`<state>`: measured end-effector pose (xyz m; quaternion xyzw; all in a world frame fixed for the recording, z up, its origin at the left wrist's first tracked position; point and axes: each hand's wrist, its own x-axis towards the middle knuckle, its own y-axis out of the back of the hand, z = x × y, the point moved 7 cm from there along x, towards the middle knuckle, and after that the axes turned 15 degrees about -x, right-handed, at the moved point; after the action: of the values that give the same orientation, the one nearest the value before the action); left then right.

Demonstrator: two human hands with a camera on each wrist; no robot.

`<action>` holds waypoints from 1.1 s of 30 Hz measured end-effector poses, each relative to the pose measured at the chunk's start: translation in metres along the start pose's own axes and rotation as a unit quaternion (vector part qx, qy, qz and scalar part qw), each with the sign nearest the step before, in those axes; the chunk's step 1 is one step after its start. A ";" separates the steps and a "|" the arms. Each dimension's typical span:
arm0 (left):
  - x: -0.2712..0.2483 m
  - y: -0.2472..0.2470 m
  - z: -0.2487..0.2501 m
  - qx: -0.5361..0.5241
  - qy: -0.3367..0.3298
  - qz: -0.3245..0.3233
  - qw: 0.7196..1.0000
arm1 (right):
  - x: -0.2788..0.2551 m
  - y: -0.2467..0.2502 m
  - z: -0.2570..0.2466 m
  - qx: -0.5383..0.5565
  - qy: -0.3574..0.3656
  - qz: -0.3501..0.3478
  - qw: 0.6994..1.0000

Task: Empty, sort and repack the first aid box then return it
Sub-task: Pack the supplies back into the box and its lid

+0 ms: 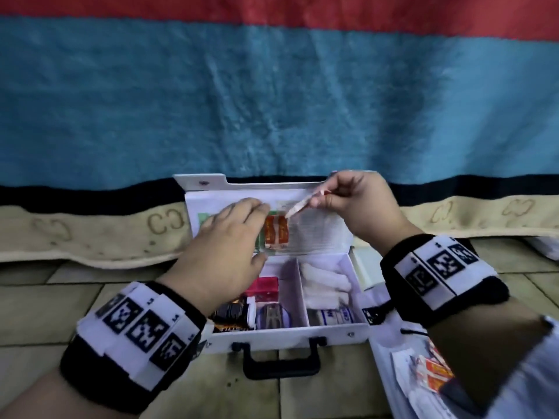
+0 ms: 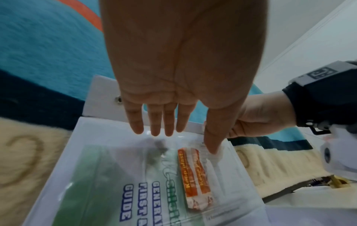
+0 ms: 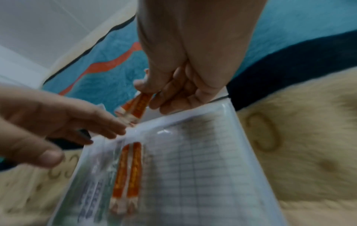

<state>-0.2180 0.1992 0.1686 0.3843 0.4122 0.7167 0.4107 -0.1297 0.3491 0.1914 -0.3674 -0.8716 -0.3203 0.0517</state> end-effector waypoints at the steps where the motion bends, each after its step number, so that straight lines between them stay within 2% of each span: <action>1: 0.001 0.000 -0.002 -0.001 -0.001 0.002 1.000 | 0.004 0.002 -0.004 0.000 0.002 0.020 1.000; 4: 0.003 0.000 -0.004 -0.004 -0.010 0.006 1.000 | 0.012 0.002 -0.006 -0.023 -0.001 0.055 0.998; 8: 0.007 -0.001 -0.003 -0.004 -0.014 0.012 1.000 | 0.012 -0.002 -0.008 -0.207 0.023 0.086 0.974; 11: 0.008 -0.001 -0.003 -0.005 -0.015 0.012 1.000 | 0.009 -0.006 -0.011 -0.277 0.066 0.078 0.956; 13: 0.008 -0.001 -0.003 -0.006 -0.017 0.013 1.000 | 0.008 -0.004 -0.013 -0.277 0.080 0.096 0.953; 16: 0.008 -0.001 -0.004 -0.012 -0.017 0.015 1.000 | 0.007 0.007 -0.016 -0.211 0.070 0.139 0.965; 17: 0.008 -0.002 -0.005 -0.013 -0.016 0.015 1.000 | 0.009 0.007 -0.016 -0.223 0.066 0.121 0.965; 20: 0.008 -0.003 -0.005 -0.027 -0.015 0.005 1.000 | 0.012 -0.005 -0.012 -0.306 0.064 0.003 0.950; 24: 0.008 -0.006 -0.002 -0.037 -0.023 -0.006 0.999 | 0.010 -0.005 -0.018 -0.379 0.084 -0.020 0.921; 29: 0.008 -0.005 -0.002 -0.024 -0.021 -0.002 0.999 | 0.008 -0.018 -0.020 -0.427 0.096 -0.103 0.893; 33: 0.010 -0.006 -0.002 -0.026 -0.014 -0.002 1.000 | 0.006 -0.027 -0.015 -0.455 0.071 -0.136 0.877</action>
<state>-0.2219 0.2091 0.1645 0.3830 0.3882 0.7209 0.4277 -0.1545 0.3293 0.1907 -0.2042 -0.6649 -0.7110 -0.1034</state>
